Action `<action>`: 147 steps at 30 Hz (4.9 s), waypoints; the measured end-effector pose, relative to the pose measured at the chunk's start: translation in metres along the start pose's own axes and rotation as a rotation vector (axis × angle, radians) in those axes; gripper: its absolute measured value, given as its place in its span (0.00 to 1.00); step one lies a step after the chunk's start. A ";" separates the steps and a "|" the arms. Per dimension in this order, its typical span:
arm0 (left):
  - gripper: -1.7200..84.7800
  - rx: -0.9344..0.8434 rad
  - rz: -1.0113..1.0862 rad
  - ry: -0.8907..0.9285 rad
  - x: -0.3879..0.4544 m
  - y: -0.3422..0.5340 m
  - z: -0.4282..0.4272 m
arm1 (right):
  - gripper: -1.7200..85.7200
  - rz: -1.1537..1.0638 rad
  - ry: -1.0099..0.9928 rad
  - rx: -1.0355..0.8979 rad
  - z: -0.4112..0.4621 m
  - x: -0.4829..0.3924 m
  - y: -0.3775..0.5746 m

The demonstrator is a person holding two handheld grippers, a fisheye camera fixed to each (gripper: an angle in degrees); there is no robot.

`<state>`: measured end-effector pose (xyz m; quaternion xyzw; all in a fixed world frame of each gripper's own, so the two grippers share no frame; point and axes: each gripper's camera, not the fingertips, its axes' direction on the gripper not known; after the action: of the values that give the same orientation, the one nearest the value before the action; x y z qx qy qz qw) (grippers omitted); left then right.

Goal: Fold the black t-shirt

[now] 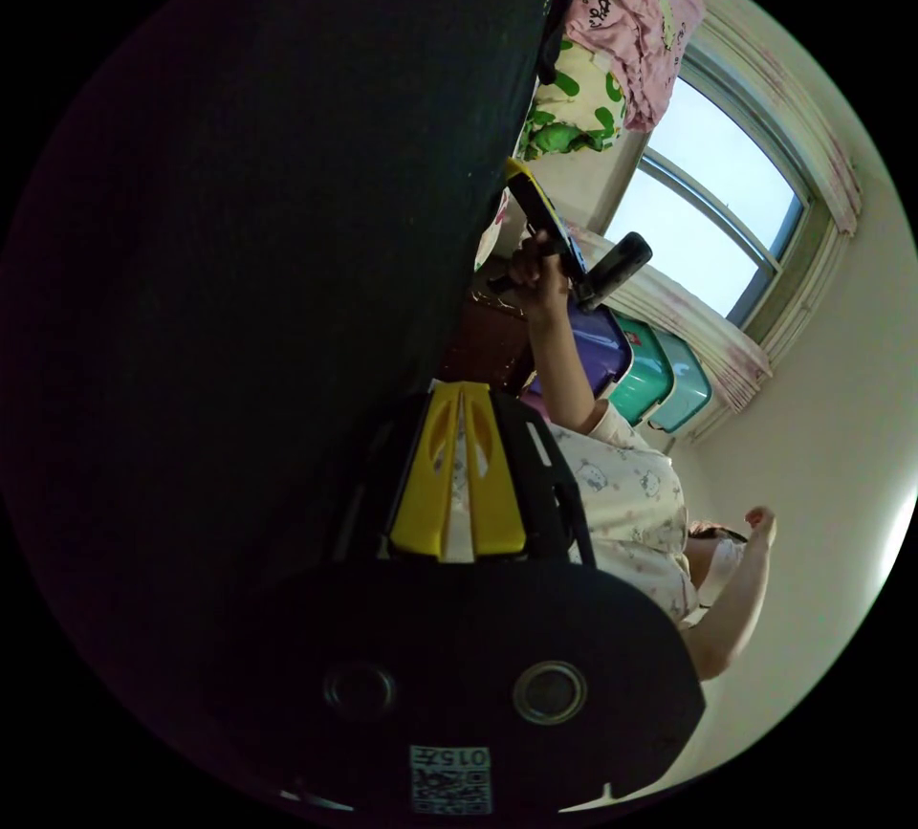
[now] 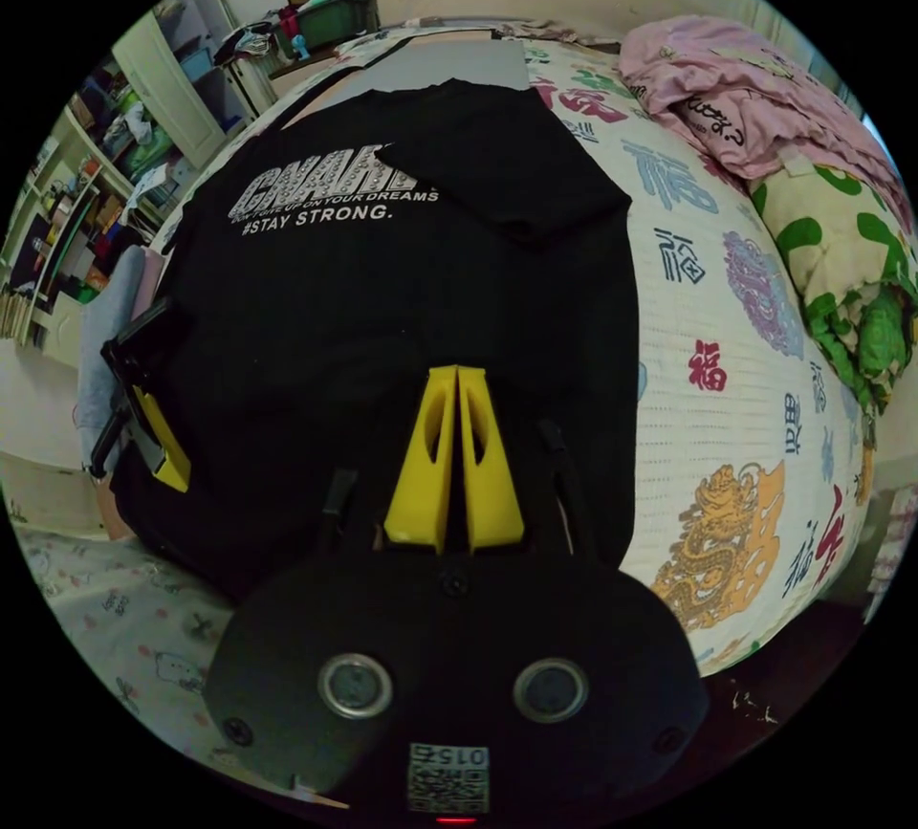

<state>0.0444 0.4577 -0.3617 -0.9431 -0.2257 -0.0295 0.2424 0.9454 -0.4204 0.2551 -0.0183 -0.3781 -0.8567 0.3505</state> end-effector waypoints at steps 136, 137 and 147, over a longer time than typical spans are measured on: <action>0.17 1.101 0.333 -1.213 -0.179 -0.250 -0.521 | 0.16 -0.031 -0.077 0.155 0.851 0.408 0.253; 0.17 1.104 0.309 -1.203 -0.176 -0.262 -0.530 | 0.16 -0.021 -0.060 0.131 0.862 0.400 0.214; 0.13 0.975 0.227 -1.502 -0.172 -0.362 -0.534 | 0.14 -0.041 -0.007 0.129 0.910 0.300 -0.027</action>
<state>-0.2402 0.4189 0.2409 -0.5233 -0.2175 0.7173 0.4055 0.4904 0.0177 0.9760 0.0091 -0.4341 -0.8375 0.3319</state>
